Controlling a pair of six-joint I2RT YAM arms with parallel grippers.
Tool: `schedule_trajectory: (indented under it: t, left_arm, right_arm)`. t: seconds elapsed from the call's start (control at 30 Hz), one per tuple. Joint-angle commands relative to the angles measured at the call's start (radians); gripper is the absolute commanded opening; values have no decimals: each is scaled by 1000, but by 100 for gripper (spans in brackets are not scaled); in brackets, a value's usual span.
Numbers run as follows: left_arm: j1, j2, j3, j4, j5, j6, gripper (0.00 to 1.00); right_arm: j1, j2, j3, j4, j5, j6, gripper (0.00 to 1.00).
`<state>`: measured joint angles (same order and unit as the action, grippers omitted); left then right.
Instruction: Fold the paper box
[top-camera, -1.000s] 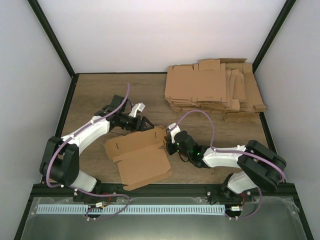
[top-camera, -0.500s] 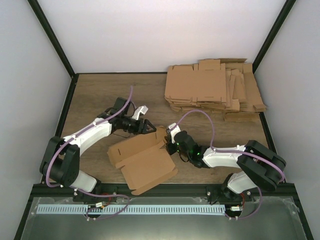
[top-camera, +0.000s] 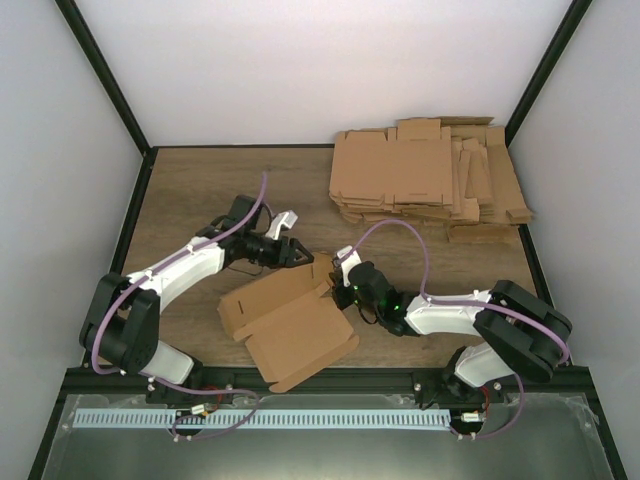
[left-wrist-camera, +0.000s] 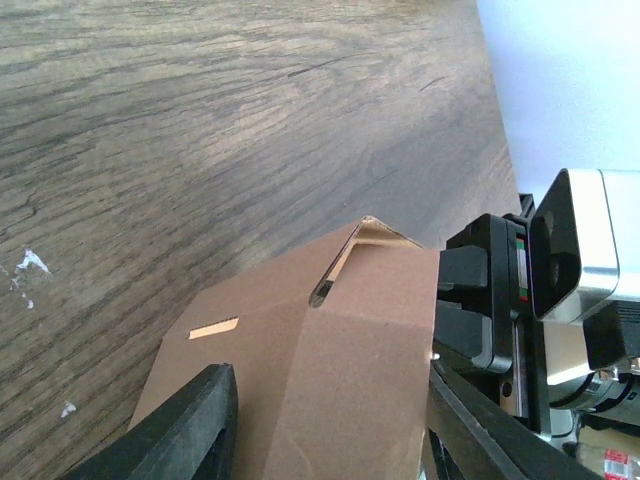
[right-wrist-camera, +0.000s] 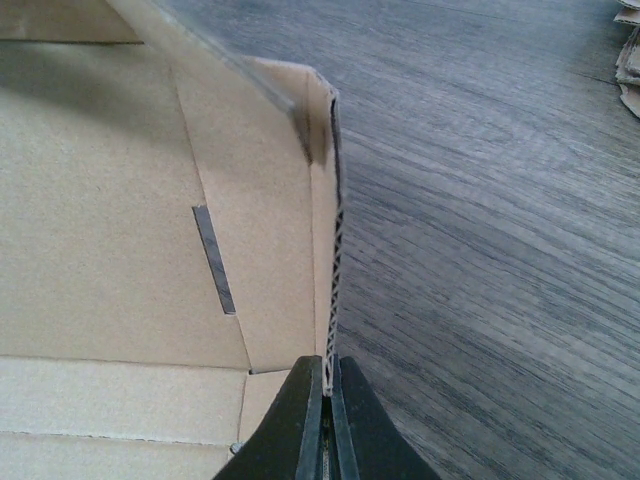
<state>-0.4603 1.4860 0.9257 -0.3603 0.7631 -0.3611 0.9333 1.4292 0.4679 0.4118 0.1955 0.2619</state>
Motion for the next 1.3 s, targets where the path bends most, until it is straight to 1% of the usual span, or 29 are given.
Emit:
schedule_trajectory:
  t: [0.0, 0.1, 0.13, 0.17, 0.23, 0.33, 0.43, 0.5, 0.53, 0.57, 0.63, 0.67, 0.83, 1.03, 1.27]
  left_arm:
    - [-7, -28, -14, 47, 8, -18, 57]
    - [-7, -55, -9, 54, 6, -34, 76]
    - [-7, -64, -4, 57, 3, -43, 79]
    - [-6, -73, -1, 62, -3, -55, 80]
    - [6, -101, -8, 83, -48, -102, 81]
    - [37, -162, -68, 191, -71, -193, 83]
    - [45, -167, -85, 203, -80, -219, 85]
    - [46, -145, -90, 196, -82, -227, 83]
    - [46, -135, -97, 197, -83, -232, 80]
    - [46, -128, -105, 203, -84, -239, 75]
    - [48, -115, -120, 219, -82, -259, 62]
    - [48, -110, -123, 224, -79, -266, 59]
    - [48, -102, -126, 233, -79, -277, 56]
    - [42, -47, -103, 169, -20, -214, 53]
    - [20, -70, -111, 163, -13, -207, 53]
  right_arm:
    - [10, 4, 20, 4, 11, -15, 1]
    - [9, 2, 20, 4, 13, -16, 1]
    - [10, 2, 21, 3, 13, -16, 1]
    - [10, 2, 21, 4, 13, -16, 1]
    - [10, 1, 22, 5, 12, -18, 1]
    - [9, 1, 22, 3, 12, -18, 1]
    - [10, 0, 21, 1, 10, -17, 1]
    - [10, -1, 20, 5, 8, -18, 1]
    - [9, 0, 20, 7, 7, -18, 1]
    - [10, 0, 20, 6, 7, -19, 1]
    - [9, 1, 21, 6, 7, -19, 1]
    - [9, 1, 20, 6, 7, -20, 1]
    - [9, 0, 18, 6, 6, -18, 1]
    - [10, 4, 18, 9, 5, -20, 1]
    - [9, 4, 20, 11, 5, -20, 1]
